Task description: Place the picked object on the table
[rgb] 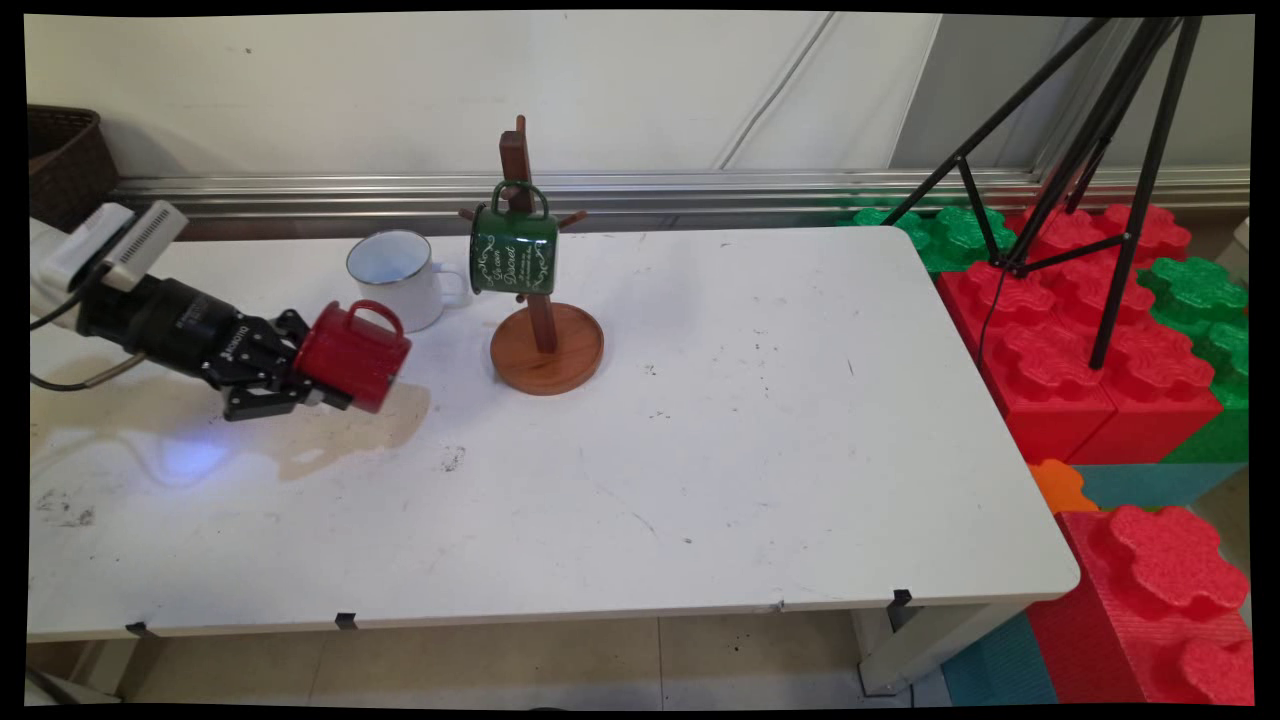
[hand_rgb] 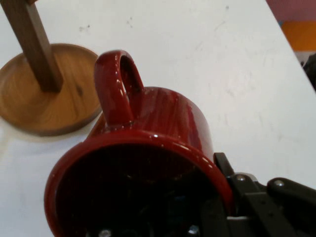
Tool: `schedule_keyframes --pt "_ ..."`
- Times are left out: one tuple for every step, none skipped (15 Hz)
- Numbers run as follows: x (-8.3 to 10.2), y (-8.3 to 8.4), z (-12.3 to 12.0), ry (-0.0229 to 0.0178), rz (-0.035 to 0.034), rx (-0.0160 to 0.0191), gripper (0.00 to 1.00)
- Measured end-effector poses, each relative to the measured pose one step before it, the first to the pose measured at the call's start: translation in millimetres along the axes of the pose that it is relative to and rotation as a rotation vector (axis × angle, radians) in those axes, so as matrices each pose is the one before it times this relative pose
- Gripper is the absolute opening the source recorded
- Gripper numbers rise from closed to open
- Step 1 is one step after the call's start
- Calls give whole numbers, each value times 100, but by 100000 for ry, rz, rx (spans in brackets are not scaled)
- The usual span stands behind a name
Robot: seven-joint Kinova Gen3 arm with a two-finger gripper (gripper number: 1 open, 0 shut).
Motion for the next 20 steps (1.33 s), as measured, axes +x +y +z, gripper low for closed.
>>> schedule_keyframes --pt "14 51 -287 -970 678 380 0" --pt "16 68 -402 -1425 1004 510 0" --pt "-14 51 -272 -990 652 283 0" --pt "-40 68 -375 -1531 1020 340 0" --pt "-50 57 -299 -1297 888 240 0" --pt "-99 78 -290 -1464 933 149 0" --pt "-86 57 -214 -1247 913 79 0" --pt "-125 66 -292 -1806 1362 120 0" --pt "-116 69 -221 -1535 1173 69 0" --pt "-120 75 -213 -1462 1122 108 0" --pt "-167 88 -231 -2140 1712 82 0" --pt "-167 87 -191 -2026 1489 120 0" --pt "-135 51 -114 -1668 1131 151 0" --pt "-173 79 -126 -2033 1253 311 0" --pt "-81 34 -18 -1458 959 224 0" --pt "-54 14 20 -1401 1026 207 0" --pt "-23 12 57 -1549 1319 123 0" --pt "1 6 57 -1461 1317 181 0" --pt "10 13 54 -1206 1061 138 0" --pt "27 -6 30 -742 650 150 0"
